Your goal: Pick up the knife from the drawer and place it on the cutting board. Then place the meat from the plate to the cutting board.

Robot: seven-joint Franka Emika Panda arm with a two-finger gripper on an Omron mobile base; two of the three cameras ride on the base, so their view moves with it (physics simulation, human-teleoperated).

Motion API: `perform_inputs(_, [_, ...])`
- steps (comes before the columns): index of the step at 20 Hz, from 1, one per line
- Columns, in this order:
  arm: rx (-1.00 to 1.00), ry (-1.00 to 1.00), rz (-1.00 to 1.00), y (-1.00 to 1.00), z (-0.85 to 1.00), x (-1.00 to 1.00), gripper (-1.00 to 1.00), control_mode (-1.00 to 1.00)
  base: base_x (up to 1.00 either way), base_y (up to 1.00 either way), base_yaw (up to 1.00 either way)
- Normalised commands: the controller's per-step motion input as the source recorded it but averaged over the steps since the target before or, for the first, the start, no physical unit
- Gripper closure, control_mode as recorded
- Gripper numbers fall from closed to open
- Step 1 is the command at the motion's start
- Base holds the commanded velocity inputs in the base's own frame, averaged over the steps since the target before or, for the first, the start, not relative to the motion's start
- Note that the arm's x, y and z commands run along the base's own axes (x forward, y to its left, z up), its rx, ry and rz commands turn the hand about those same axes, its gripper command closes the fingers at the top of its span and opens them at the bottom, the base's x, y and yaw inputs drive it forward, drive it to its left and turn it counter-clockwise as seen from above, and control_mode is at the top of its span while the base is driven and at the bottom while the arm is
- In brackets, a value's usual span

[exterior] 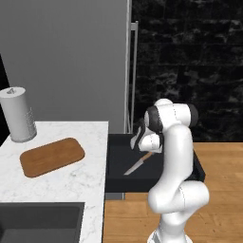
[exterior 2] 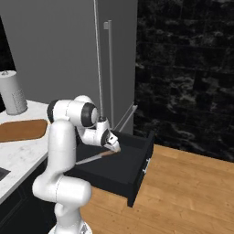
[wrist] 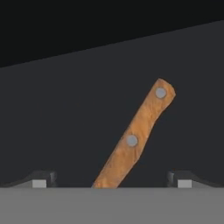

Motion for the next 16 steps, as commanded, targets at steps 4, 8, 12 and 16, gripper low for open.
perform_inputs(4, [-0.02, 0.01, -0.05, 0.09, -0.39, 0.36, -1.00, -1.00, 0.00, 0.00, 0.00])
perform_inputs(8, [-0.06, 0.05, -0.05, -0.04, -0.62, -0.11, -1.00, -1.00, 0.00, 0.00, 0.00])
perform_inputs(12, [0.00, 0.00, -0.01, -0.03, -0.05, -0.08, -1.00, -1.00, 0.00, 0.00, 0.00])
perform_inputs(16, [0.00, -0.01, 0.00, -0.02, 0.00, -0.09, -1.00, -1.00, 0.00, 0.00, 0.00])
